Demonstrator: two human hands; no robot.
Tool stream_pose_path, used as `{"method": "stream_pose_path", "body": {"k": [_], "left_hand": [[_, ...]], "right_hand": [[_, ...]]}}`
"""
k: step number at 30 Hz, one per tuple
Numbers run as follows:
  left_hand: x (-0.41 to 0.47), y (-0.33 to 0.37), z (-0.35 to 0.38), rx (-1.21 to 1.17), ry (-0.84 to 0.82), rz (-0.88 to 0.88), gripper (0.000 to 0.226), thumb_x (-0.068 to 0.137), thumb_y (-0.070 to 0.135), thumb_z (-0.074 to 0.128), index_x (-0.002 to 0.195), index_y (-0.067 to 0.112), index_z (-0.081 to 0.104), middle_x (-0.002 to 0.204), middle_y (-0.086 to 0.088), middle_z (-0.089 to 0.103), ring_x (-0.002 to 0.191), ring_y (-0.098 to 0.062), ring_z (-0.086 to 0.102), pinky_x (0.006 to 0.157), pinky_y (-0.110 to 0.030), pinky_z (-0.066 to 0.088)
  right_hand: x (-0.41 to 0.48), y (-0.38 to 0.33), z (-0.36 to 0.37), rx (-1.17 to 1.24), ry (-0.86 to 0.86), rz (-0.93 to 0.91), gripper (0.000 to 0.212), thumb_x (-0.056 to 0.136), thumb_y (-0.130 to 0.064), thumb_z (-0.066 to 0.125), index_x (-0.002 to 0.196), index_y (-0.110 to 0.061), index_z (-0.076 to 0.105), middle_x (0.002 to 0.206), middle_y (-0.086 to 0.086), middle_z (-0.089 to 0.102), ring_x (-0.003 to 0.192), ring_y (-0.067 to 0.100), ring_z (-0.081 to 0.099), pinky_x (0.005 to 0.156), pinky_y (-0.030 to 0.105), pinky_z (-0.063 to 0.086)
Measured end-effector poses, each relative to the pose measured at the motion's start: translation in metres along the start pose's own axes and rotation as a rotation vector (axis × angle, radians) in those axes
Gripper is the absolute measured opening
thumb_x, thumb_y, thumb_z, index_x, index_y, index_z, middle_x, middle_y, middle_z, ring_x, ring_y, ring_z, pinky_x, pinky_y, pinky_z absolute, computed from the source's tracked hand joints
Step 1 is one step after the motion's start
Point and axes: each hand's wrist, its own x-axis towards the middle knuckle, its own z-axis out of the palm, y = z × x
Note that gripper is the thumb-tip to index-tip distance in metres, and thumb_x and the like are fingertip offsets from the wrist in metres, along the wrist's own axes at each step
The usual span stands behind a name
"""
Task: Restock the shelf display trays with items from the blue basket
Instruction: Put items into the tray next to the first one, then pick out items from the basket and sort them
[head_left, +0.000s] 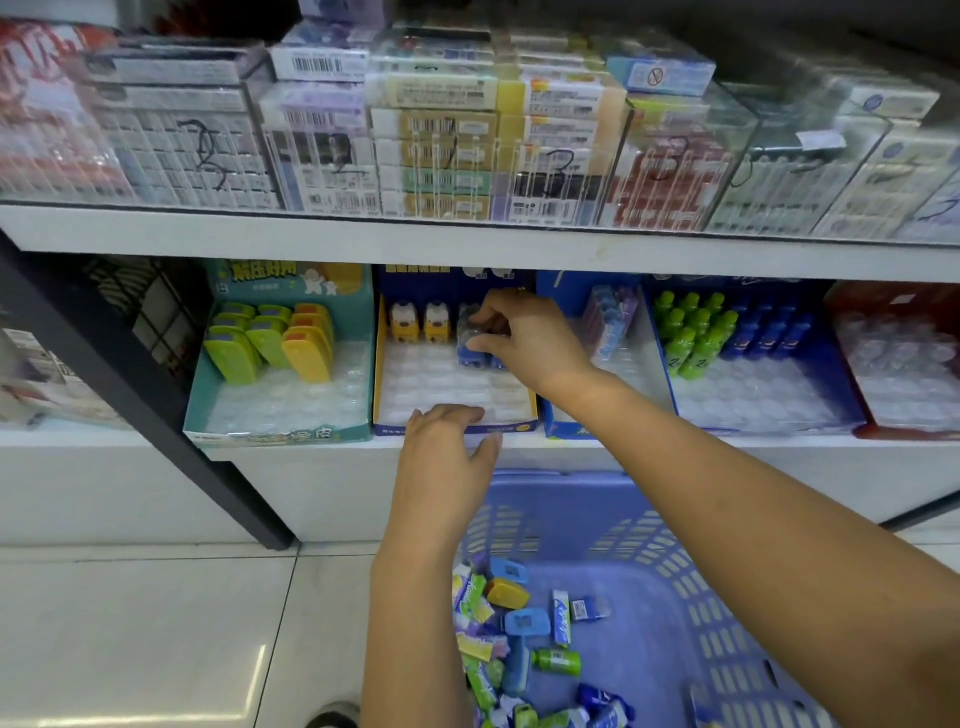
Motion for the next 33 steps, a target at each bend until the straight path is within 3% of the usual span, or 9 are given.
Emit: {"method": "stream_pose_path", "body": {"k": [3,9,12,14,18,22,25,28,33], "left_hand": [[0.000,-0.001,-0.002,-0.081,0.057,-0.019,0.031,0.092,0.023,0.057,0.121,0.013,0.063,0.123,-0.001,0.061,0.119,-0.017,0.050,0.102,-0.026,0.038],[-0.002,0.002,-0.008,-0.085,0.089,0.008,0.024,0.093,0.021,0.056,0.114,0.014,0.067,0.116,0.001,0.064,0.102,-0.007,0.055,0.080,-0.009,0.034],[-0.011,0.015,-0.012,-0.170,0.280,0.063,0.019,0.094,0.022,0.054,0.103,0.015,0.070,0.102,0.000,0.068,0.089,-0.006,0.059,0.075,-0.011,0.041],[-0.017,0.023,-0.011,-0.279,0.357,0.057,0.022,0.095,0.029,0.051,0.088,0.020,0.069,0.085,0.005,0.069,0.078,-0.004,0.062,0.069,-0.015,0.048],[-0.022,0.023,0.018,-0.101,0.038,-0.006,0.032,0.092,0.031,0.053,0.066,0.016,0.064,0.063,-0.002,0.067,0.065,-0.020,0.064,0.063,-0.032,0.048],[-0.039,0.010,0.088,0.074,-0.472,-0.108,0.023,0.091,0.021,0.057,0.083,0.005,0.070,0.083,-0.014,0.070,0.083,-0.027,0.065,0.071,-0.031,0.045],[-0.063,-0.006,0.143,0.140,-0.733,-0.123,0.021,0.091,0.015,0.055,0.101,0.004,0.070,0.104,-0.017,0.069,0.100,-0.027,0.064,0.085,-0.035,0.049],[-0.076,-0.023,0.179,0.194,-0.803,-0.081,0.028,0.092,0.010,0.052,0.118,0.007,0.063,0.124,-0.012,0.062,0.116,-0.025,0.055,0.095,-0.028,0.039],[-0.077,-0.050,0.222,0.346,-0.758,0.014,0.035,0.088,0.006,0.048,0.121,0.009,0.059,0.125,-0.014,0.059,0.118,-0.029,0.052,0.099,-0.033,0.037]], "right_hand": [[0.001,-0.001,0.003,-0.133,0.010,-0.041,0.020,0.082,-0.020,0.068,0.098,-0.008,0.065,0.101,0.008,0.066,0.099,0.025,0.056,0.077,0.029,0.042],[-0.001,-0.013,-0.006,-0.477,-0.044,-0.069,0.028,0.090,-0.021,0.057,0.117,-0.014,0.063,0.124,0.008,0.053,0.125,0.029,0.034,0.093,0.036,0.029],[-0.030,-0.017,-0.014,-0.428,-0.079,-0.094,0.042,0.091,-0.017,0.054,0.133,-0.020,0.050,0.130,0.009,0.044,0.121,0.030,0.039,0.094,0.037,0.038],[-0.069,-0.009,-0.018,-0.241,-0.038,-0.071,0.037,0.089,-0.019,0.057,0.125,-0.017,0.054,0.119,0.009,0.051,0.105,0.029,0.053,0.085,0.035,0.047],[-0.140,0.038,-0.005,-0.167,-0.262,0.098,0.015,0.086,-0.026,0.060,0.096,-0.016,0.066,0.092,0.006,0.067,0.090,0.026,0.062,0.073,0.031,0.045],[-0.185,0.105,0.028,-0.187,-0.610,0.385,0.033,0.083,-0.024,0.065,0.115,-0.016,0.064,0.112,0.006,0.067,0.107,0.024,0.060,0.083,0.027,0.044],[-0.211,0.152,0.048,-0.216,-0.770,0.526,0.039,0.079,-0.019,0.071,0.116,-0.013,0.062,0.113,0.007,0.065,0.105,0.021,0.061,0.080,0.024,0.046],[-0.231,0.175,0.068,-0.198,-0.999,0.583,0.043,0.076,-0.014,0.075,0.118,-0.012,0.063,0.110,0.008,0.065,0.093,0.018,0.058,0.065,0.019,0.045],[-0.253,0.199,0.101,-0.339,-1.193,0.633,0.037,0.092,-0.007,0.055,0.128,-0.001,0.053,0.137,0.017,0.050,0.122,0.029,0.050,0.103,0.038,0.036]]}}
